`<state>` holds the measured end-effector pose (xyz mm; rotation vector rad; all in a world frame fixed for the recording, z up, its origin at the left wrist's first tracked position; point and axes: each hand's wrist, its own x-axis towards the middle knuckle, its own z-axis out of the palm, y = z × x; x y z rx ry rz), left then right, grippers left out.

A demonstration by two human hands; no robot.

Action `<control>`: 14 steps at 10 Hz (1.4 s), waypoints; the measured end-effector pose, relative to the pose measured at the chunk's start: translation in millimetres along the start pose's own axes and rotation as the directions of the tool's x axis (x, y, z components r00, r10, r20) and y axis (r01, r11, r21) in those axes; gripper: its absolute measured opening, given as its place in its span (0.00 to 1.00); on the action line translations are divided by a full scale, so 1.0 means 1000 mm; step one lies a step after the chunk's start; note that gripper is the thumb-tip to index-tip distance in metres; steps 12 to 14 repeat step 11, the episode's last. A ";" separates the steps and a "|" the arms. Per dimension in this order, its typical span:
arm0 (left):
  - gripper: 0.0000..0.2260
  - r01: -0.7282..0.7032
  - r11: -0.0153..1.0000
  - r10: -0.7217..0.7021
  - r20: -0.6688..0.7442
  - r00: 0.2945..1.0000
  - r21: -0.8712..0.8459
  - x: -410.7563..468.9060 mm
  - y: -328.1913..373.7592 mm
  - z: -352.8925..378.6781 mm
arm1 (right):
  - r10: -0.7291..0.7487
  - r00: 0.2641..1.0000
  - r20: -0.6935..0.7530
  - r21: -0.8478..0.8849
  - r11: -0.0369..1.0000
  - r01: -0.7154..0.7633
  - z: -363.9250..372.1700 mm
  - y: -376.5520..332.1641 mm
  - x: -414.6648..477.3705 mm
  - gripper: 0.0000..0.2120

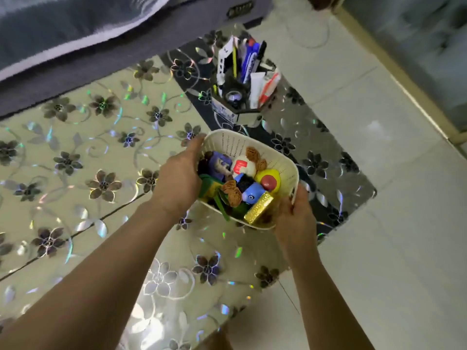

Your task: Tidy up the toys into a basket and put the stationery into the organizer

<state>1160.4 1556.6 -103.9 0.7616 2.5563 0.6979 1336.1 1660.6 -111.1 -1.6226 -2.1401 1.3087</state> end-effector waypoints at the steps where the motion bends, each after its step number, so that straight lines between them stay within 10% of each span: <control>1: 0.30 -0.078 0.996 0.075 0.073 0.995 0.043 0.030 0.040 0.029 | 0.042 0.998 -0.047 0.052 0.998 -0.039 -0.026 0.019 0.027 0.17; 7: 0.35 -0.269 0.956 0.248 0.171 0.953 0.115 0.105 0.082 0.097 | 0.155 0.977 -0.143 0.103 0.985 -0.142 -0.035 0.048 0.089 0.18; 11: 0.26 -0.457 0.881 0.463 -0.024 0.886 0.121 -0.004 0.065 -0.020 | -0.211 0.971 -0.113 -0.223 0.958 0.182 -0.090 -0.060 -0.013 0.25; 14: 0.26 -0.457 0.881 0.463 -0.024 0.886 0.121 -0.004 0.065 -0.020 | -0.211 0.971 -0.113 -0.223 0.958 0.182 -0.090 -0.060 -0.013 0.25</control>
